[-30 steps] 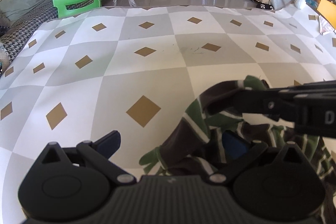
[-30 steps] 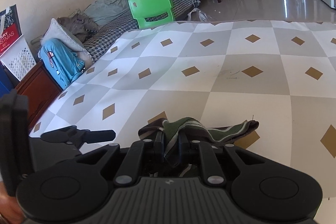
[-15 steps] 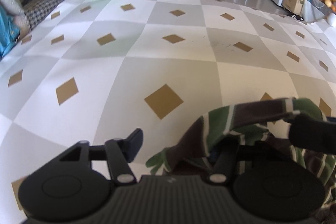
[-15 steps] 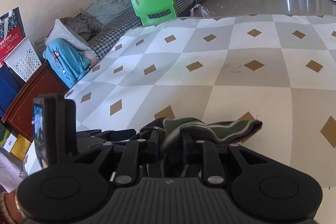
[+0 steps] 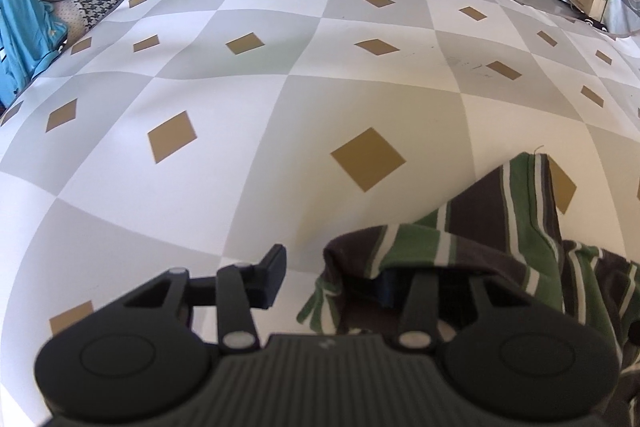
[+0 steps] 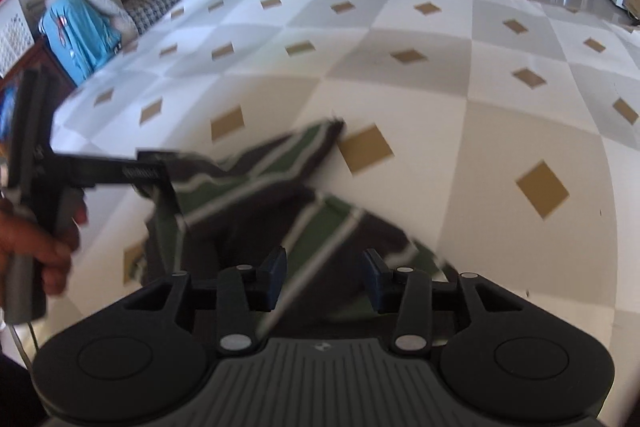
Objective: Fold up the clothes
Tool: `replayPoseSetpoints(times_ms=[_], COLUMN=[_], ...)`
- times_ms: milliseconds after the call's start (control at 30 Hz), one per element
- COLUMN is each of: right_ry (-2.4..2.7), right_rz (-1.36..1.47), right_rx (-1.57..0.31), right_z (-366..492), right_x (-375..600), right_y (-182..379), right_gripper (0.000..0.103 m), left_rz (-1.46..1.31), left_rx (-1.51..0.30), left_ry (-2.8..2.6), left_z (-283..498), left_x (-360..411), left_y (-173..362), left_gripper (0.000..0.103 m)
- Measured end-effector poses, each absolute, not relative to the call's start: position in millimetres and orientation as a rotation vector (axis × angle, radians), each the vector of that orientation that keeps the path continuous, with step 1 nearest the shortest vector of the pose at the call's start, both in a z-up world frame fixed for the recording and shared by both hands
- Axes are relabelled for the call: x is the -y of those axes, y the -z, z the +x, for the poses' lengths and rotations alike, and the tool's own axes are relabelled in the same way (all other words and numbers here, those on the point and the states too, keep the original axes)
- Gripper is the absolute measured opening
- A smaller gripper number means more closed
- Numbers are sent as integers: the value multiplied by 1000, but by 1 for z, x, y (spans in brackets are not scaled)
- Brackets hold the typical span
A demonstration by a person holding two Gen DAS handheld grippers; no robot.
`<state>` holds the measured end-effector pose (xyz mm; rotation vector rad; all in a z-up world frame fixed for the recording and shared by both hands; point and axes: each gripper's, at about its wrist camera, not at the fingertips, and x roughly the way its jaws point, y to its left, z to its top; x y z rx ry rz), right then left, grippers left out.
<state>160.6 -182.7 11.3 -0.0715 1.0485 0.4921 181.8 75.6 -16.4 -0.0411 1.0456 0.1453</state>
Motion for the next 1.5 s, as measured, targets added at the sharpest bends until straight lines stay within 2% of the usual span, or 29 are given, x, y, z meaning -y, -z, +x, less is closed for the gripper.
replayPoseSetpoints(times_ms=[133, 367, 500, 800, 1133, 1500], right_ry=[-430, -393, -364, -199, -201, -265], right_rz=[-134, -225, -274, -368, -255, -185], right_rx=[-1121, -1061, -1035, -966, -992, -1068], right_z=[160, 159, 161, 167, 168, 128], right_x=[192, 192, 192, 192, 205, 207], right_y=[13, 16, 17, 18, 0, -12], right_gripper=[41, 42, 42, 42, 44, 45], left_rz=[-56, -26, -36, -24, -2, -4], left_rx=[-1068, -1106, -1118, -1157, -1129, -1075], left_ry=[-181, -194, -218, -259, -290, -315], left_z=[174, 151, 138, 107, 58, 27], left_x=[-87, -102, -110, -119, -101, -85], left_y=[15, 21, 23, 20, 18, 20], left_gripper=[45, 49, 58, 59, 60, 70])
